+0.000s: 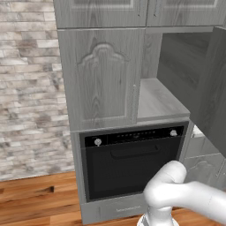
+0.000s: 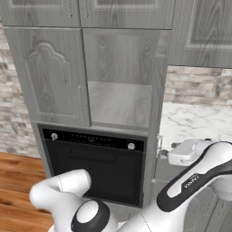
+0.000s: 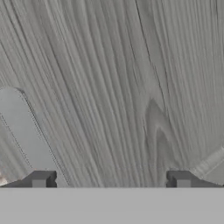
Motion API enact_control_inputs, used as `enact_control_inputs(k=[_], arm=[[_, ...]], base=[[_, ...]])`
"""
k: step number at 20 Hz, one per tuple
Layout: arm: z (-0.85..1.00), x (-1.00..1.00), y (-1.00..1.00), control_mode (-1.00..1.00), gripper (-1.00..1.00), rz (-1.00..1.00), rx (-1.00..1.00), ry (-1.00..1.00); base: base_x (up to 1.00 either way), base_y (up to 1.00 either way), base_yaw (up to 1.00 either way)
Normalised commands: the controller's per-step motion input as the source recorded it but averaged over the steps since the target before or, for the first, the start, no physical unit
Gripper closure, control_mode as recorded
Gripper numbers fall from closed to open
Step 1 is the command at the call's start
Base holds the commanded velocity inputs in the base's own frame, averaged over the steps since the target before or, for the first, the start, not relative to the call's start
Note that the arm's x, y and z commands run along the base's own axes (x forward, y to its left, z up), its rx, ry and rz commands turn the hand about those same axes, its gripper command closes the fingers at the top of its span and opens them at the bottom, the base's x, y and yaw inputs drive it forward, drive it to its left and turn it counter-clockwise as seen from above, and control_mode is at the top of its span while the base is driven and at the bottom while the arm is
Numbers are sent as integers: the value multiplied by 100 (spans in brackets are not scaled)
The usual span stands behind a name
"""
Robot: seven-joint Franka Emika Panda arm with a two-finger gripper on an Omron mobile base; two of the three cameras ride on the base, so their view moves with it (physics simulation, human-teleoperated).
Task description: Open the cabinet. Pick the sponge and place it next to the sink. Then close the cabinet.
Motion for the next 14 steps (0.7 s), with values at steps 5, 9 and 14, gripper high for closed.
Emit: enact_control_inputs(k=[5,9,14], arm=[[-15,43,3,-100,-100,0,0,0],[0,18,30,-100,-100,-3,2,0],[0,0,50,-100,-100,-7,14,0]], base=[[0,0,0],[0,0,0],[0,0,0]])
